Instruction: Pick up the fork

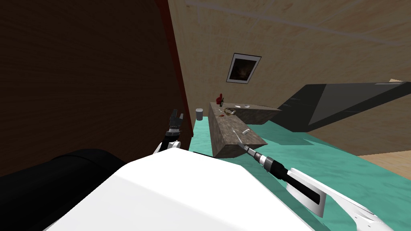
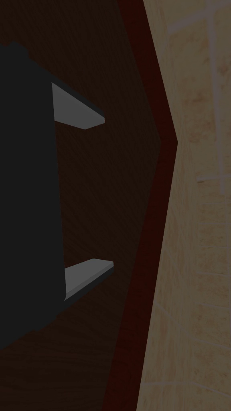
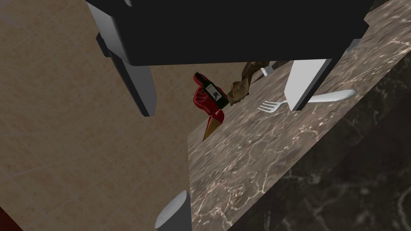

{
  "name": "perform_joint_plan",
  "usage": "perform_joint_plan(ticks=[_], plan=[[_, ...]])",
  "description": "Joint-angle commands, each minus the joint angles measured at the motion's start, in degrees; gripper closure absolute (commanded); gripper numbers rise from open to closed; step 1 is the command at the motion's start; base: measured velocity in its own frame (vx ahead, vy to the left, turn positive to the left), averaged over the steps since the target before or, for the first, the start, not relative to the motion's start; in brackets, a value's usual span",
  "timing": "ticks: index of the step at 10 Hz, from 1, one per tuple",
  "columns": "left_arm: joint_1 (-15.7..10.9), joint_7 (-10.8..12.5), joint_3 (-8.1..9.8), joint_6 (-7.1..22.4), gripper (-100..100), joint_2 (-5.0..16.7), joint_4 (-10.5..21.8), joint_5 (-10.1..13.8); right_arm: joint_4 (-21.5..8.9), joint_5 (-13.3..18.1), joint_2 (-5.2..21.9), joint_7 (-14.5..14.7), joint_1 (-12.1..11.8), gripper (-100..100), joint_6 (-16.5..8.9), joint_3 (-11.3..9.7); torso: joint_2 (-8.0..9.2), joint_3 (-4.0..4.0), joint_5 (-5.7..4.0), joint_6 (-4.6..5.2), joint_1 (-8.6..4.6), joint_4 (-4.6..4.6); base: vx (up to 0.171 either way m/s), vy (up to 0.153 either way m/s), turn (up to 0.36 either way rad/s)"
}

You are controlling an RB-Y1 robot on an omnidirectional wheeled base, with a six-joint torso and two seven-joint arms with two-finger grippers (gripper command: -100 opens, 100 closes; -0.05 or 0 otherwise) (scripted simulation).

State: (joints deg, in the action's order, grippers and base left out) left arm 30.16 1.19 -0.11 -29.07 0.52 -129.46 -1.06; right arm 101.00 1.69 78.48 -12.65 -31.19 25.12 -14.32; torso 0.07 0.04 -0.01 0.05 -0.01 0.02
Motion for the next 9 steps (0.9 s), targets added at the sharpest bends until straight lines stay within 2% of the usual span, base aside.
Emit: perform_joint_plan(ticks=[1,2,4,6,9], plan=[[0.0,0.0,0.00,0.0,0,0.0,0.0,0.0,0.0,0.0,0.0,0.0,0.0,-100,0.0,0.0,0.00,0.00,0.00,0.00,0.00,0.00,0.000,0.000,0.000],[0.0,0.0,0.00,0.0,0,0.0,0.0,0.0,0.0,0.0,0.0,0.0,0.0,-100,0.0,0.0,0.00,0.00,0.00,0.00,0.00,0.00,0.000,0.000,0.000],[0.0,0.0,0.00,0.0,0,0.0,0.0,0.0,-1.7,3.4,0.1,1.4,-0.8,-100,-0.5,-1.3,0.01,0.00,-0.01,0.01,-0.01,0.00,0.000,0.000,0.000],[0.0,0.0,0.00,0.0,0,0.0,0.0,0.0,-2.2,4.3,0.3,1.8,-1.1,-100,-0.7,-1.7,0.25,0.12,-0.01,0.01,-0.08,0.04,-0.122,-0.030,-0.009],[0.0,0.0,0.00,0.0,0,0.0,0.0,0.0,-4.6,8.5,2.5,3.7,-2.8,-100,-1.6,-4.1,0.44,0.26,-0.03,0.03,-0.13,0.10,-0.088,-0.027,-0.035]])
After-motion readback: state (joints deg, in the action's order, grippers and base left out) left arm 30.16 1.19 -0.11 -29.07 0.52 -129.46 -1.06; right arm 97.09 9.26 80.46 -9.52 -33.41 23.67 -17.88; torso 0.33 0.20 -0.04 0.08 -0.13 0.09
